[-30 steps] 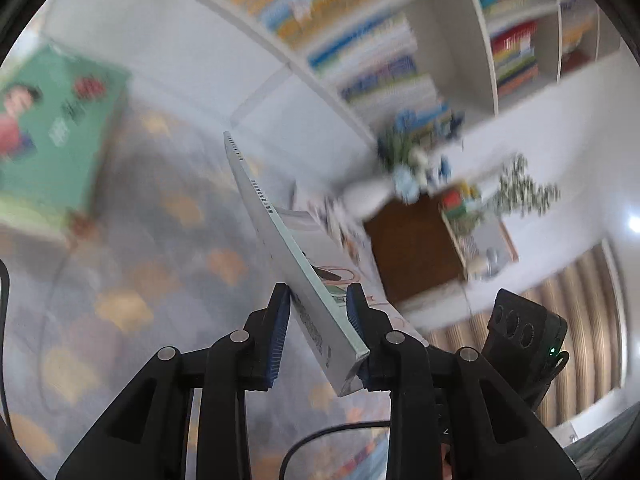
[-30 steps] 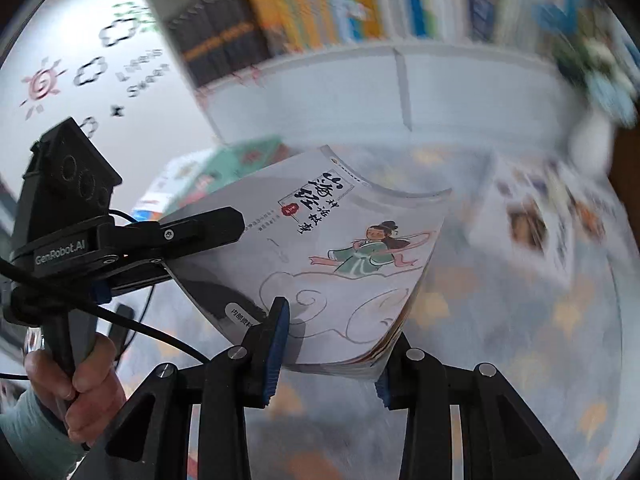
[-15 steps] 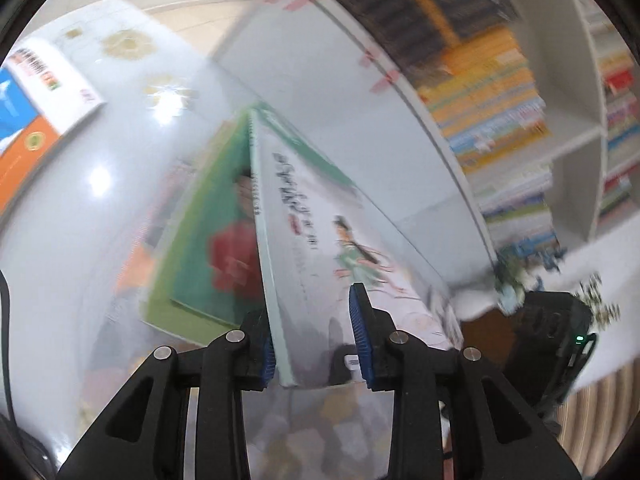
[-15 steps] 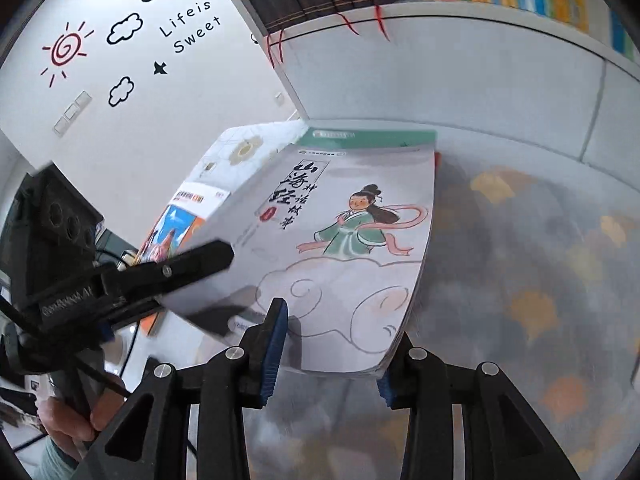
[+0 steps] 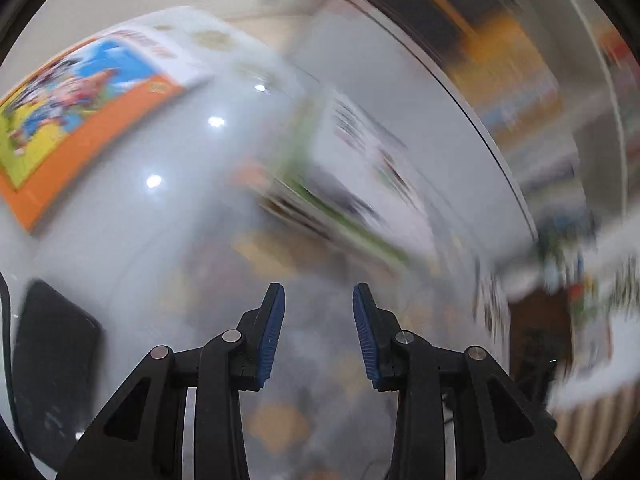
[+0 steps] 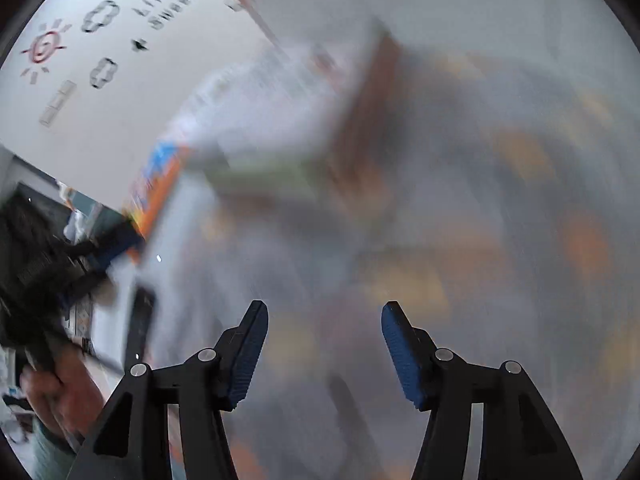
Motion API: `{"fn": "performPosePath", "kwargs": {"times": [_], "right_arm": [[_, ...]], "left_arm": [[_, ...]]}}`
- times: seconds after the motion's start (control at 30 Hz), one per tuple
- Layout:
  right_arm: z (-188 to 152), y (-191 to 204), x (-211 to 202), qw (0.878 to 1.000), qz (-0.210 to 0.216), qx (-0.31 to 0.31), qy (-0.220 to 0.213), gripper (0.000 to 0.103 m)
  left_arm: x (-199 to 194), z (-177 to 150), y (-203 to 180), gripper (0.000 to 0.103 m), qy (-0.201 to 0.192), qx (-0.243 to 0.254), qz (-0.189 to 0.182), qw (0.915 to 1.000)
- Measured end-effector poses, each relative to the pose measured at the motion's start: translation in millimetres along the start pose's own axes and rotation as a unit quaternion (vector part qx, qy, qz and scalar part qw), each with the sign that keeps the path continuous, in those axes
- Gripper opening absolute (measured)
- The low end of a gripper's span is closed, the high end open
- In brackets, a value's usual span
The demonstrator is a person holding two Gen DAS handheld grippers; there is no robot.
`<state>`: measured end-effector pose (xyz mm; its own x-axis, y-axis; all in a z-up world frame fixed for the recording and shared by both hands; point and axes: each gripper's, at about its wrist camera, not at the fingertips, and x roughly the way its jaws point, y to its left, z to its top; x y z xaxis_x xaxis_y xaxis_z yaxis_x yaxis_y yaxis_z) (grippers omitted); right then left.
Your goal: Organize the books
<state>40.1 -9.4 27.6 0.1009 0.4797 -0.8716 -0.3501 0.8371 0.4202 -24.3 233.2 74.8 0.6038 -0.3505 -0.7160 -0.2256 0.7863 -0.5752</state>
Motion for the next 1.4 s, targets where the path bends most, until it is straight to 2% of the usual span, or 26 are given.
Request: {"fn": "performPosePath", "kwargs": {"times": [0.1,0.2,0.33,0.43,0.53,0.67,0.77,0.8,0.87,0.97,1.0,1.07,1.13,1.27,1.3,1.37,1.4], "right_arm": [[-74,-50,-27,0.998,-0.025,0.063,0.018,0.057],[-130,-97,-70,0.989,-0.049,0.136,0.005,0.057],[-156,-159,-115,0.972,-0.072,0.222,-0.037,0.057],[-156,-196,-147,0.962,-0.098,0.242,-0.082,0.057],[-145,-224,-175,0.955,-0.13,0.237,-0.117,0.057],[-124,-269,-201,0.947,-0.145,0.249,-0.139,0.057],[-106,-297,-206,0.946,-0.144,0.257,-0.138,0.057],[-103,-308,-208,0.944,-0.145,0.265,-0.133,0.057],[-97,-323,-214,0.939,-0.12,0.29,-0.138,0.057],[-78,-336,-209,0.932,-0.114,0.31,-0.148,0.057],[-70,-339,-204,0.932,-0.122,0.308,-0.147,0.057],[-57,-346,-195,0.933,-0.137,0.3,-0.141,0.042],[-45,-350,-189,0.932,-0.158,0.294,-0.142,0.042],[-29,-359,-174,0.933,-0.158,0.289,-0.146,0.042],[-25,-361,-169,0.934,-0.154,0.287,-0.144,0.043],[-15,-359,-162,0.939,-0.162,0.266,-0.144,0.043],[-7,-352,-158,0.947,-0.165,0.241,-0.137,0.043]], "left_arm": [[23,-33,-67,0.032,0.049,0.071,-0.053,0.9948],[64,-67,-139,0.033,0.115,0.125,-0.113,0.979],[111,-101,-234,0.033,0.173,0.189,-0.161,0.953],[138,-110,-285,0.033,0.191,0.205,-0.16,0.9465],[163,-108,-315,0.039,0.199,0.19,-0.151,0.9494],[204,-94,-339,0.039,0.184,0.174,-0.098,0.9624],[223,-80,-354,0.039,0.171,0.194,-0.104,0.9603],[228,-72,-356,0.039,0.164,0.189,-0.101,0.9629],[239,-56,-354,0.039,0.161,0.166,-0.089,0.9688],[262,-44,-353,0.039,0.166,0.165,-0.071,0.9697],[274,-43,-354,0.039,0.17,0.175,-0.061,0.9679],[294,-44,-356,0.037,0.174,0.188,-0.041,0.9657],[312,-44,-353,0.037,0.173,0.183,-0.024,0.9675],[335,-41,-344,0.037,0.17,0.163,-0.004,0.9719],[336,-40,-345,0.037,0.156,0.166,-0.01,0.9737],[337,-41,-347,0.038,0.153,0.17,-0.005,0.9733],[337,-42,-347,0.038,0.158,0.17,-0.006,0.9726]]}}
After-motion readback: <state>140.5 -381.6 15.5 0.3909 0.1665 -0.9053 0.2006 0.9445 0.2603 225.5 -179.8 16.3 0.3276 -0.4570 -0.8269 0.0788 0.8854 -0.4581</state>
